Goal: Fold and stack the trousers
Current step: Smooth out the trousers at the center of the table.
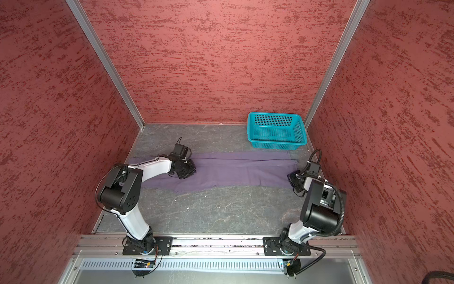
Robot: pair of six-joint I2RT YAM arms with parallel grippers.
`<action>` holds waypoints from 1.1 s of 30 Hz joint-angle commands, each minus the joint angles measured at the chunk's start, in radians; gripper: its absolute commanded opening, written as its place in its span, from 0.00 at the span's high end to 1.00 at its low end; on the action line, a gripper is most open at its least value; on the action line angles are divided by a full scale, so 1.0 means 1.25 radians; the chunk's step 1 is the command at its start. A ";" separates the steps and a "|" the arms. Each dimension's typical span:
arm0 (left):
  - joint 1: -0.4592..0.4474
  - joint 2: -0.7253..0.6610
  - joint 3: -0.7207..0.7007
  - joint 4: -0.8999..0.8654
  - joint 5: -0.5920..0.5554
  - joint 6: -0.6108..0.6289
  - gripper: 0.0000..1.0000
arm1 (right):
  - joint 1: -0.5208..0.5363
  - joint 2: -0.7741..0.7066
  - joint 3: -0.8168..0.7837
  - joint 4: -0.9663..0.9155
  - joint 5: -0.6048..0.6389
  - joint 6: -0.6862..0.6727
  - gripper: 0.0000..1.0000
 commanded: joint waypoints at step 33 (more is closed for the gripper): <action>-0.163 0.090 0.168 -0.060 0.022 -0.014 0.77 | 0.113 0.016 0.064 -0.001 -0.084 0.013 1.00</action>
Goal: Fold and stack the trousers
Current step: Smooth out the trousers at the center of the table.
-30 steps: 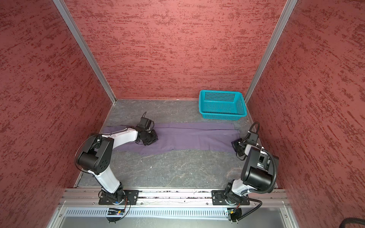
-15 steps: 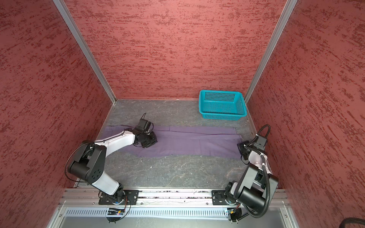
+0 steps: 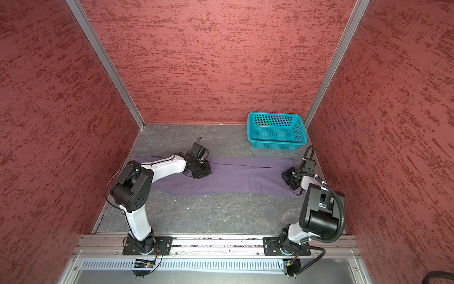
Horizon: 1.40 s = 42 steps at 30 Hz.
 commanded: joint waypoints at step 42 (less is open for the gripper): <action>0.149 0.277 0.498 -0.117 0.064 0.084 0.74 | 0.035 0.216 0.359 0.007 0.082 0.019 0.90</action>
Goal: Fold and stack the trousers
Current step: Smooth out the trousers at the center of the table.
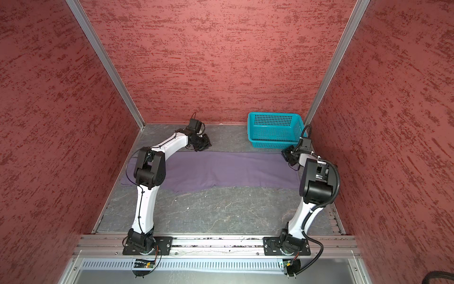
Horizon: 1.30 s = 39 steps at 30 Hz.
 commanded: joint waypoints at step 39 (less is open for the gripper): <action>-0.019 -0.573 -0.647 0.068 -0.141 0.040 0.43 | -0.100 -0.270 -0.287 -0.186 0.186 -0.180 0.58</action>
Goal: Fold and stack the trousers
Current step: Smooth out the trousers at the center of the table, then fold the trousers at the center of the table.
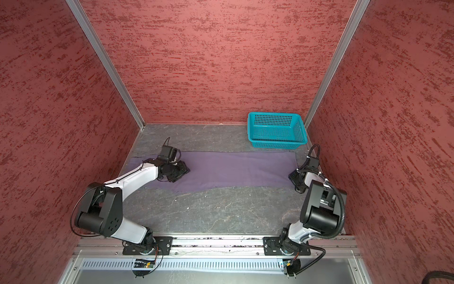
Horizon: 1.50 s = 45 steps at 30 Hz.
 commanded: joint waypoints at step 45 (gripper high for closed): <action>-0.478 0.587 0.674 0.026 0.039 0.048 0.43 | -0.008 -0.194 -0.154 0.077 0.012 0.000 0.28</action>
